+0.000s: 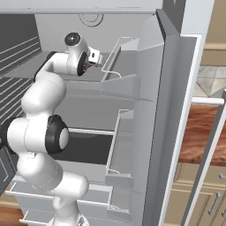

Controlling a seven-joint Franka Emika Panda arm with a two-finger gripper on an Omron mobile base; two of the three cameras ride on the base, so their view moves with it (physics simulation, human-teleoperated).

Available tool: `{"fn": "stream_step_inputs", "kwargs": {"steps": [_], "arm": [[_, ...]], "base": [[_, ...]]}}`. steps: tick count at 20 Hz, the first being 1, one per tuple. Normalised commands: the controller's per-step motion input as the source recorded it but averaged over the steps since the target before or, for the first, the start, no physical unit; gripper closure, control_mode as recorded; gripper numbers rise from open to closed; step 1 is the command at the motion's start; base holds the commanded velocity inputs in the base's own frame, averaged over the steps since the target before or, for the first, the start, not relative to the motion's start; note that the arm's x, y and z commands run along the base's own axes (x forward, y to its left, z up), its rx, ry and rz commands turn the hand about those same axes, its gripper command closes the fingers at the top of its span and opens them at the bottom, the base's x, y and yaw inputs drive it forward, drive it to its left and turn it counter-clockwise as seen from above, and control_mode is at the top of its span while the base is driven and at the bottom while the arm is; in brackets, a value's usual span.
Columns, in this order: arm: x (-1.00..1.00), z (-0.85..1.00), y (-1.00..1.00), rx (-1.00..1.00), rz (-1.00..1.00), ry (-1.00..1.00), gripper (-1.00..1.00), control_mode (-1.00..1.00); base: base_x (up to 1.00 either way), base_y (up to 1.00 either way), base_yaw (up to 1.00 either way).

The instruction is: Retrieve the sausage and cheese from the fridge and place them on the cutting board on the counter.

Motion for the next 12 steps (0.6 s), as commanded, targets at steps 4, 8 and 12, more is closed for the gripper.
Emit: {"fn": "stream_step_inputs", "kwargs": {"steps": [4, 8, 12], "arm": [[0.0, -0.44, 0.0, 0.0, 0.0, 0.0, 1.0, -1.0], [-0.26, -0.55, 0.0, 0.0, 0.0, 0.07, 1.0, -1.0], [-0.83, -0.37, -0.07, 0.01, 0.0, 0.05, 1.0, -1.0]], "base": [[0.0, 0.0, 0.0], [0.0, 0.0, 0.0], [0.0, 0.0, 0.0]]}}
